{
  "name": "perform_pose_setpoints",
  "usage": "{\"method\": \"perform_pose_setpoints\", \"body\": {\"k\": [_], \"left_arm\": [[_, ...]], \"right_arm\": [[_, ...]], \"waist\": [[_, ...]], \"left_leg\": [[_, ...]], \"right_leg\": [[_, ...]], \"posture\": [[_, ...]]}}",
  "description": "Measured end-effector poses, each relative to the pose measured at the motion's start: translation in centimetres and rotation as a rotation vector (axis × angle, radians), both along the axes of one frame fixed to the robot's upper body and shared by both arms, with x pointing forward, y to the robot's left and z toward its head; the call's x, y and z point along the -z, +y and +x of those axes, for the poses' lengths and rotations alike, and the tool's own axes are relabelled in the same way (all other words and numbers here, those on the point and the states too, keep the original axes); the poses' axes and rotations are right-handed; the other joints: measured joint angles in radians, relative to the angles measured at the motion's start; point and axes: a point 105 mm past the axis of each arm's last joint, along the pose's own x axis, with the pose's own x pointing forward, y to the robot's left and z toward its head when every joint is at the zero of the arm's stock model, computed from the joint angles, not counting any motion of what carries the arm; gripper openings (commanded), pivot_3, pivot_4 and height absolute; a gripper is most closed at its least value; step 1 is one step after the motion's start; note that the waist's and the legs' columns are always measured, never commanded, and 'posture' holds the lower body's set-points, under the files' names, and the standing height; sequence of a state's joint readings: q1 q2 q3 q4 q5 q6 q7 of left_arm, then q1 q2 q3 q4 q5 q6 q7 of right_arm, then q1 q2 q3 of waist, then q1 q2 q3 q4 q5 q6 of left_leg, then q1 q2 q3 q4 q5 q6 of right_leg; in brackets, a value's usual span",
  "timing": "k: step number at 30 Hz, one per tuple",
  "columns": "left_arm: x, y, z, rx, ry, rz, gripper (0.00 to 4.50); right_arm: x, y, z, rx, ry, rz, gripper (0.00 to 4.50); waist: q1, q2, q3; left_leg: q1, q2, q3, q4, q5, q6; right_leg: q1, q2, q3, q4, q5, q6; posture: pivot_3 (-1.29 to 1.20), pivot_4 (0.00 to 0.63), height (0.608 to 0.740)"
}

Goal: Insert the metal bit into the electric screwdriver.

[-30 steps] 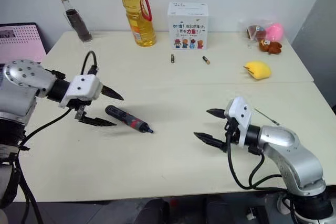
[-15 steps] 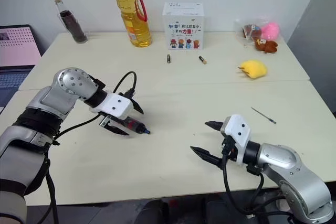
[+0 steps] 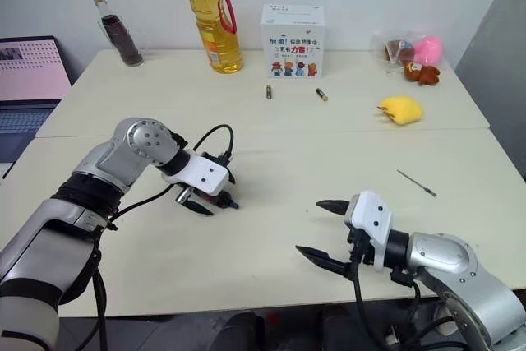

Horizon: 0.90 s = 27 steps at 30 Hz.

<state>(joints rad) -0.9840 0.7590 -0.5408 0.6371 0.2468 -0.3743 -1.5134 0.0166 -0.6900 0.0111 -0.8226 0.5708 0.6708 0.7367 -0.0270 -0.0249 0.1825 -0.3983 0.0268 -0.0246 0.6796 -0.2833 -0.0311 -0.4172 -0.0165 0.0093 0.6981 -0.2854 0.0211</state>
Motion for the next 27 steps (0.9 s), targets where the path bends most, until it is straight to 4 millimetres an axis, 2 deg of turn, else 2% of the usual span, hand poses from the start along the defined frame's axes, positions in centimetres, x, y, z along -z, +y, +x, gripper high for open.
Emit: {"method": "perform_pose_setpoints", "body": {"k": [11,19,27], "left_arm": [[0.46,-0.59,0.31,0.032,-0.020,0.047,4.50],[0.59,-0.54,0.46,0.024,-0.009,0.049,4.50],[0.85,-0.80,0.52,0.023,0.008,0.043,2.98]], "right_arm": [[-0.13,0.17,-0.37,-0.015,0.004,-0.001,4.45],[-0.12,0.20,-0.35,-0.005,0.016,0.008,4.45],[-0.34,0.43,-0.26,-0.011,0.018,0.015,4.50]], "waist": [[0.003,0.001,-0.001],[0.004,0.002,-0.002],[0.014,0.004,-0.004]], "left_leg": [[0.011,0.000,-0.001,0.000,0.000,0.000],[0.013,0.000,-0.001,0.000,0.000,0.000],[0.013,-0.001,0.000,0.000,0.000,0.000]], "right_leg": [[0.012,0.000,-0.001,-0.001,0.000,0.000],[0.013,0.000,-0.001,-0.001,0.000,0.000],[0.013,0.000,-0.001,-0.001,0.000,0.000]], "posture": [[0.00,0.150,0.740],[0.00,0.150,0.740],[0.00,0.150,0.740]]}}
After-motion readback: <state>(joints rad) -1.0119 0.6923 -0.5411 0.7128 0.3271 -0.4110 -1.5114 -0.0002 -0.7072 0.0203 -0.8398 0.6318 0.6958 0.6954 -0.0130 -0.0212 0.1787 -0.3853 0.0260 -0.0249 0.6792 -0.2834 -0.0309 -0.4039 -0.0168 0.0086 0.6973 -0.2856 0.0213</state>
